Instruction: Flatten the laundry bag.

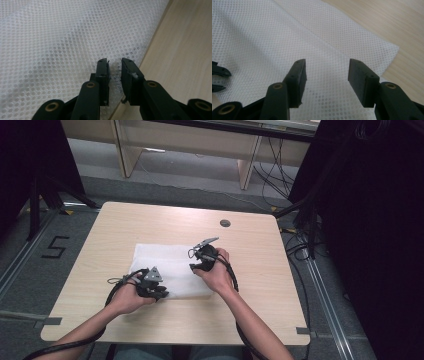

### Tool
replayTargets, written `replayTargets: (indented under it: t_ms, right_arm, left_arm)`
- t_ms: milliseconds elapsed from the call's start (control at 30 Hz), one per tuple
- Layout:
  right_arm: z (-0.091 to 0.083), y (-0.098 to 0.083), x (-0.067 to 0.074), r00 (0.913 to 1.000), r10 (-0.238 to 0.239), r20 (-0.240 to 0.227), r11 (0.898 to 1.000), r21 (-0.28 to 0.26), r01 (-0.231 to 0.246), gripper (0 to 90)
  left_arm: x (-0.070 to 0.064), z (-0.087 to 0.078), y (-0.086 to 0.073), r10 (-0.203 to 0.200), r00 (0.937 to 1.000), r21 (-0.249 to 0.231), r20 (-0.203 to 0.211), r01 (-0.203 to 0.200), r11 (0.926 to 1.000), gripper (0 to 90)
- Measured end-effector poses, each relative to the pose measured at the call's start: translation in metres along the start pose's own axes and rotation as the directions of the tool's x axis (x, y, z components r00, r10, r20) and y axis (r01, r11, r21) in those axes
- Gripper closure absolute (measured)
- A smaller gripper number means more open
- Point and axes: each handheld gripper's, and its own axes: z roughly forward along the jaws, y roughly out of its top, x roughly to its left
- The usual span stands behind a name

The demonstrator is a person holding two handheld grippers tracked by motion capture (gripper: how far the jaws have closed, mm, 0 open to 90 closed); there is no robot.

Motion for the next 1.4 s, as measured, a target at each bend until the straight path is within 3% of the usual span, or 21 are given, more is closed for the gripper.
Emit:
replayTargets:
  t_ms: [67,133,200,300,333,367,433,500,533,567,600,667,767,800,967,1000,1067,1100,1133,1267,1400]
  right_arm:
    - [0.000,0.001,0.000,1.0000,-0.002,0.008,1.000,0.016,0.002,49.4]
    - [0.002,0.002,-0.001,1.0000,-0.005,-0.003,1.000,0.016,0.005,49.0]
    - [0.003,0.001,-0.001,1.0000,0.000,-0.010,1.000,0.026,0.001,48.6]
    - [0.005,0.000,-0.002,0.9999,0.009,-0.012,0.999,0.036,-0.009,48.6]
    - [0.008,-0.001,-0.003,0.9998,-0.007,-0.021,0.999,0.032,0.008,48.6]
    - [0.008,-0.002,-0.002,0.9989,0.024,-0.041,0.998,0.055,-0.022,48.6]
    - [0.014,-0.005,-0.001,0.9978,0.025,-0.061,0.996,0.088,-0.020,48.5]
    - [0.016,-0.006,-0.001,0.9984,0.034,-0.045,0.995,0.100,-0.030,49.1]
    - [0.019,-0.007,0.000,0.9977,0.027,-0.062,0.994,0.110,-0.020,50.3]
    - [0.022,-0.008,-0.001,0.9975,0.003,-0.070,0.995,0.103,0.005,50.4]
    - [0.023,-0.009,0.000,0.9971,-0.004,-0.076,0.994,0.111,0.013,50.8]
    - [0.026,-0.010,0.002,0.9965,0.014,-0.082,0.992,0.129,-0.003,51.2]
    - [0.031,-0.010,0.001,0.9961,-0.016,-0.086,0.989,0.147,0.028,51.7]
    - [0.034,-0.010,0.001,0.9949,-0.030,-0.096,0.987,0.156,0.045,52.0]
    - [0.038,-0.010,0.003,0.9925,-0.067,-0.102,0.982,0.171,0.084,54.4]
    - [0.038,-0.009,0.004,0.9899,-0.085,-0.114,0.979,0.173,0.104,59.9]
    - [0.038,-0.009,0.005,0.9886,-0.090,-0.121,0.978,0.177,0.110,62.5]
    - [0.038,-0.008,0.006,0.9879,-0.090,-0.126,0.977,0.180,0.112,66.0]
    - [0.038,-0.008,0.007,0.9865,-0.091,-0.136,0.976,0.183,0.115,69.2]
    - [0.037,-0.006,0.012,0.9833,-0.100,-0.152,0.970,0.206,0.131,83.9]
    - [0.037,-0.006,0.014,0.9831,-0.099,-0.155,0.970,0.208,0.130,88.1]
  left_arm:
    - [-0.001,-0.001,0.001,0.033,0.9993,0.017,0.018,-0.033,0.9993,75.7]
    - [-0.004,-0.006,0.001,0.096,0.9946,0.068,0.040,-0.099,0.9927,76.1]
    - [-0.007,-0.008,0.001,0.117,0.9919,0.075,0.049,-0.121,0.9898,76.2]
    - [-0.012,-0.009,-0.001,0.116,0.9905,0.083,0.073,-0.122,0.9891,76.2]
    - [-0.013,-0.010,-0.001,0.133,0.9881,0.085,0.077,-0.140,0.9865,76.2]
    - [-0.016,-0.010,-0.001,0.121,0.9893,0.087,0.081,-0.128,0.9879,76.1]
    - [-0.019,-0.010,-0.001,0.124,0.9885,0.091,0.086,-0.132,0.9870,75.9]
    - [-0.020,-0.010,-0.001,0.117,0.9894,0.095,0.086,-0.125,0.9875,75.9]
    - [-0.021,-0.010,-0.001,0.122,0.9894,0.093,0.080,-0.129,0.9873,75.8]
    - [-0.023,-0.009,-0.001,0.089,0.9930,0.075,0.077,-0.095,0.9927,75.8]
    - [-0.021,-0.010,0.000,0.131,0.9880,0.097,0.081,-0.139,0.9855,75.8]
    - [-0.023,-0.010,-0.001,0.113,0.9901,0.099,0.084,-0.121,0.9877,75.8]
    - [-0.023,-0.010,0.000,0.123,0.9880,0.098,0.094,-0.132,0.9864,75.7]
    - [-0.024,-0.009,0.000,0.105,0.9900,0.092,0.095,-0.113,0.9893,75.6]
    - [-0.022,-0.010,0.000,0.125,0.9875,0.096,0.097,-0.134,0.9864,75.5]
    - [-0.023,-0.010,0.000,0.121,0.9881,0.097,0.095,-0.130,0.9868,75.2]
    - [-0.024,-0.009,-0.001,0.113,0.9891,0.094,0.095,-0.121,0.9881,75.2]
    - [-0.023,-0.010,0.000,0.129,0.9874,0.096,0.092,-0.138,0.9859,75.2]
    - [-0.024,-0.009,0.000,0.117,0.9889,0.096,0.091,-0.125,0.9875,75.1]
    - [-0.023,-0.010,0.000,0.132,0.9870,0.098,0.091,-0.141,0.9852,75.1]
    - [-0.024,-0.009,0.000,0.114,0.9893,0.099,0.092,-0.123,0.9875,75.1]
